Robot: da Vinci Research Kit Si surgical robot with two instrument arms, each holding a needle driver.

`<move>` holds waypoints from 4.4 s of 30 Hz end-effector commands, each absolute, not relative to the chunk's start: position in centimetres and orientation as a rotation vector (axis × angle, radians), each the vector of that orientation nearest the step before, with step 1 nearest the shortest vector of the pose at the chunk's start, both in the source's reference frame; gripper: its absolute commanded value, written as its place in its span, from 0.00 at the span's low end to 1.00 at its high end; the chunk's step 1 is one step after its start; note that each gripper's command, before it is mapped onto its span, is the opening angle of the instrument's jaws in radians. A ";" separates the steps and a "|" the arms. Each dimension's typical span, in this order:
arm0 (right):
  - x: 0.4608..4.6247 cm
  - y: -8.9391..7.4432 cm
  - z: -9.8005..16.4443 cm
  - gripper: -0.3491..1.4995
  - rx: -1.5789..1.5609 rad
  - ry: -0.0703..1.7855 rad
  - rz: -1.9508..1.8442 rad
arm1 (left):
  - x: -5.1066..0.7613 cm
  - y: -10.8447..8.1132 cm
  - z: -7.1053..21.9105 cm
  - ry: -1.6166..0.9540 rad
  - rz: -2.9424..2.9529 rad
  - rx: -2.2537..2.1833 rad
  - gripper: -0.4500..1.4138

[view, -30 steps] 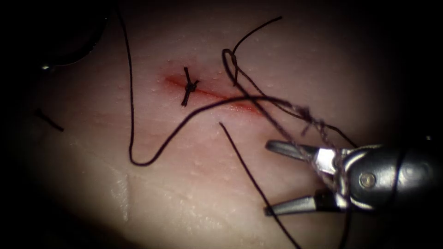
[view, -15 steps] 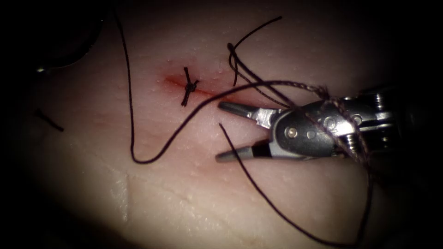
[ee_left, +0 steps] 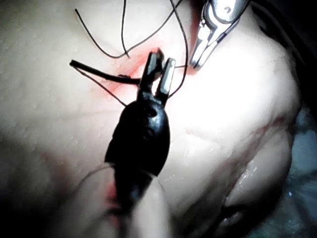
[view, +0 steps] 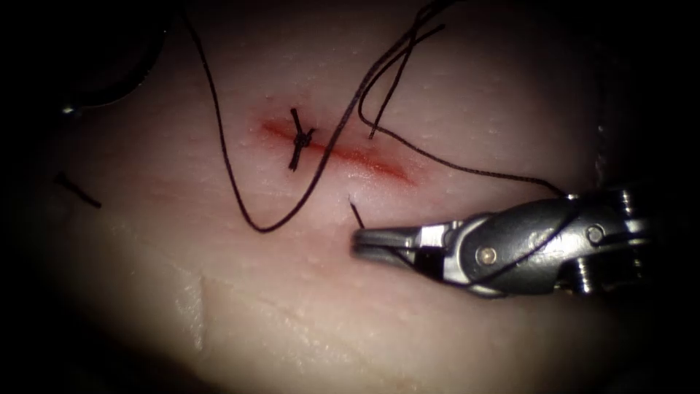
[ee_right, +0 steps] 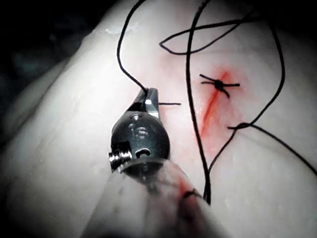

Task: Wound Closure
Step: Right end-effector grabs and pulls suture through until short tail remains on top side

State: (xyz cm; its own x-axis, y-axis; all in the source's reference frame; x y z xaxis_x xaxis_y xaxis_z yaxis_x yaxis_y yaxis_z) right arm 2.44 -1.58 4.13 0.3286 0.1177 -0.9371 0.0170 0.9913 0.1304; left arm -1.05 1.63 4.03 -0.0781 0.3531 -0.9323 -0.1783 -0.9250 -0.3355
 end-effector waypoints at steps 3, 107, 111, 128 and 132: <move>2.40 -2.0 3.8 0.00 0.147 1.260 0.039 | -1.11 1.5 4.1 -0.193 2.062 -1.848 0.00; 2.92 -2.8 2.9 0.00 0.125 1.234 0.016 | -1.04 1.5 4.1 -0.198 2.064 -1.849 0.00; 2.87 -3.0 2.8 0.00 0.134 1.243 -0.009 | -1.02 1.5 4.1 -0.199 2.064 -1.849 0.00; 2.65 -2.7 2.8 0.80 0.141 1.241 0.063 | -1.03 1.6 4.1 -0.200 2.063 -1.848 0.00; 2.50 -2.2 3.2 0.80 0.120 1.208 0.112 | -1.03 1.6 4.1 -0.200 2.063 -1.847 0.00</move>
State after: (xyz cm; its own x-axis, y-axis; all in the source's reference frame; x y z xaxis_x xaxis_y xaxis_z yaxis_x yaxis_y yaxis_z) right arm 2.46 -2.19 3.13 0.3482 0.1509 -0.9252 -0.0235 0.9881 0.1522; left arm -0.97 1.63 4.02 -0.0782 0.3548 -0.9317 -0.1738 -0.9251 -0.3377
